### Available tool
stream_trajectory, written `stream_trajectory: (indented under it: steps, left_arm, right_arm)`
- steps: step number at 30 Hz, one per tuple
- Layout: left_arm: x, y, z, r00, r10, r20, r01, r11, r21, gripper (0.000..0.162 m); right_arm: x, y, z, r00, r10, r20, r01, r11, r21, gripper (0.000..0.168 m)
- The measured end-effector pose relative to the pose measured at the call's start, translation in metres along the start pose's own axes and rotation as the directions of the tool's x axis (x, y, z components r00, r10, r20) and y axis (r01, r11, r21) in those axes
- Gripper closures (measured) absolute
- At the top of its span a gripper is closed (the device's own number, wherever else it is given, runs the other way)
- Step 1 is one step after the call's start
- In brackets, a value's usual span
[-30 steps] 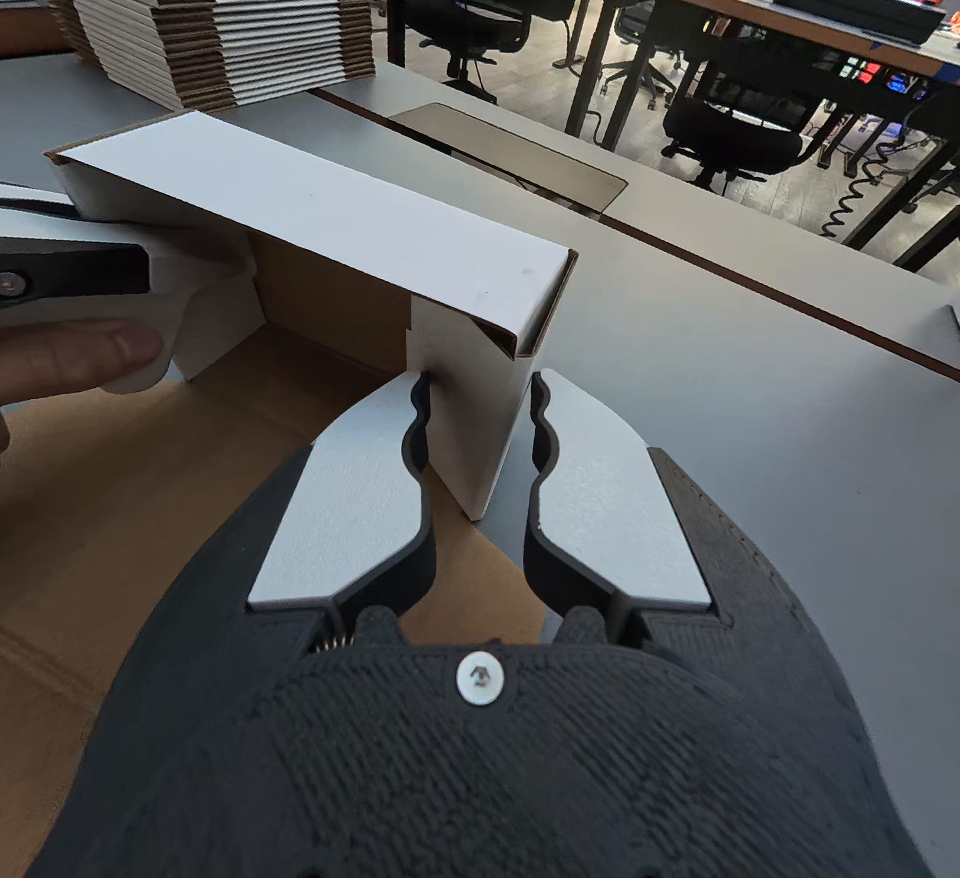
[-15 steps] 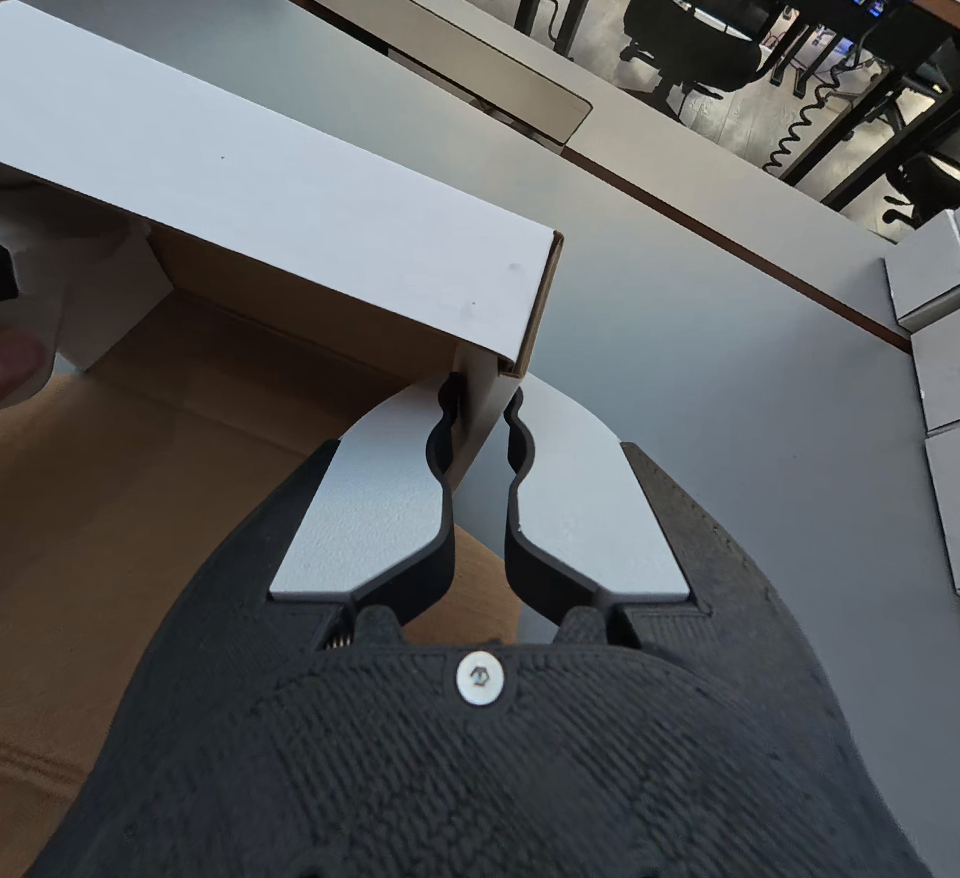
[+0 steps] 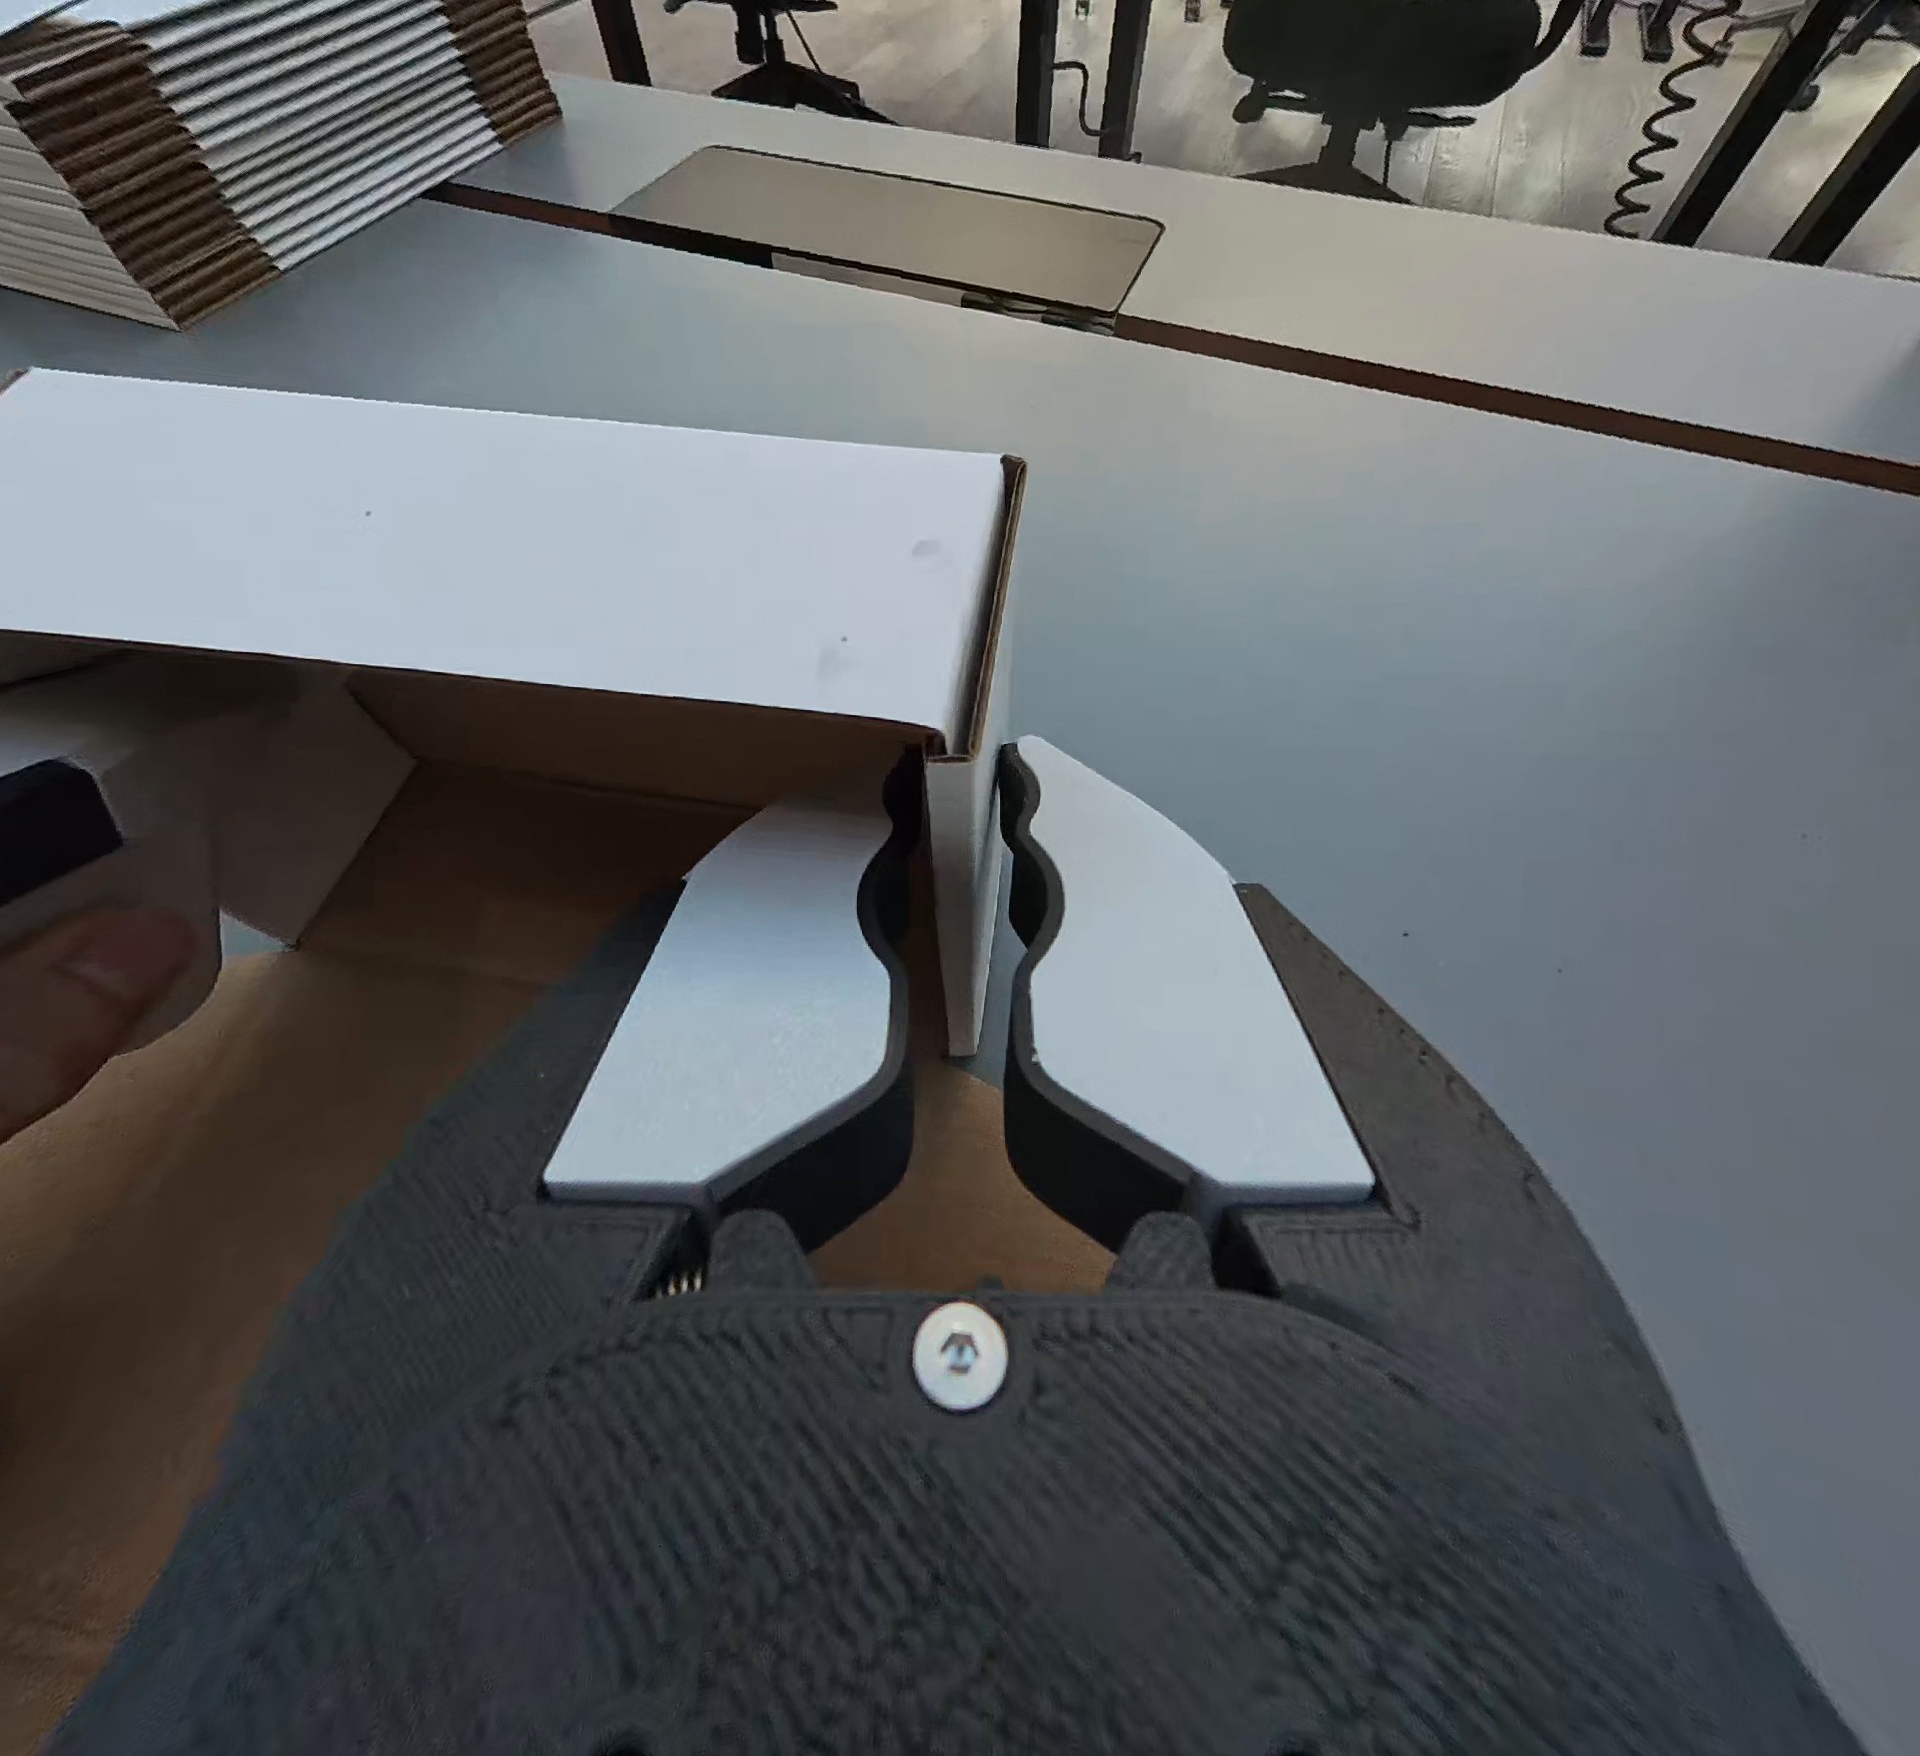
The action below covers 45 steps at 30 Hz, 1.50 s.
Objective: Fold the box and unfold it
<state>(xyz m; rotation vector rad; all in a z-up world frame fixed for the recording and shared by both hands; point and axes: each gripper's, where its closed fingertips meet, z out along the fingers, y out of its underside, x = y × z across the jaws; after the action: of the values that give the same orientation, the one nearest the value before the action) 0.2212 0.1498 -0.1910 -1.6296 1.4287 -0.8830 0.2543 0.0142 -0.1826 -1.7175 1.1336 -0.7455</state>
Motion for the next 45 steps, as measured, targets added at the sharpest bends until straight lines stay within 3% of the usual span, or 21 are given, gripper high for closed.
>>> stream_trajectory:
  steps: [17, 28, 31, 32, 36, 38, 42, 45]
  left_arm:
    - [-0.002, -0.003, 0.009, 1.000, 0.015, 0.014, -0.015, 1.000, -0.009, 0.156]
    - [0.001, -0.005, 0.012, 0.999, 0.034, -0.019, -0.034, 0.999, -0.008, 0.156]
    - [-0.001, -0.007, 0.014, 0.999, 0.018, -0.037, -0.018, 1.000, -0.003, 0.156]
    - [-0.004, -0.010, 0.014, 0.999, -0.019, -0.046, 0.019, 1.000, 0.008, 0.156]
    - [-0.017, -0.036, 0.011, 0.996, -0.048, -0.070, 0.052, 0.997, 0.053, 0.157]
    - [-0.025, -0.054, 0.008, 0.995, -0.023, -0.093, 0.029, 0.997, 0.064, 0.157]
    - [-0.022, -0.094, 0.003, 0.960, 0.181, -0.214, -0.172, 0.983, 0.059, 0.157]
    - [-0.003, -0.114, -0.005, 0.845, 0.389, -0.367, -0.407, 0.913, 0.032, 0.157]
  right_arm:
    - [0.007, -0.006, 0.001, 0.965, -0.188, -0.183, 0.194, 0.981, 0.015, 0.162]
    - [0.009, -0.002, 0.004, 0.986, -0.120, -0.112, 0.121, 0.993, 0.000, 0.160]
    - [0.001, -0.003, 0.000, 0.997, -0.082, 0.015, 0.082, 0.997, 0.000, 0.150]
    - [-0.003, -0.006, -0.004, 0.995, -0.088, 0.052, 0.087, 0.996, 0.013, 0.138]
    - [-0.011, -0.028, -0.034, 0.963, -0.221, 0.158, 0.212, 0.975, 0.072, 0.099]
    - [-0.015, -0.047, -0.061, 0.938, -0.255, 0.237, 0.227, 0.964, 0.141, 0.094]
    - [-0.008, -0.073, -0.114, 0.902, -0.291, 0.321, 0.191, 0.932, 0.308, 0.094]
    - [0.011, -0.069, -0.129, 0.913, -0.267, 0.309, 0.159, 0.929, 0.334, 0.090]
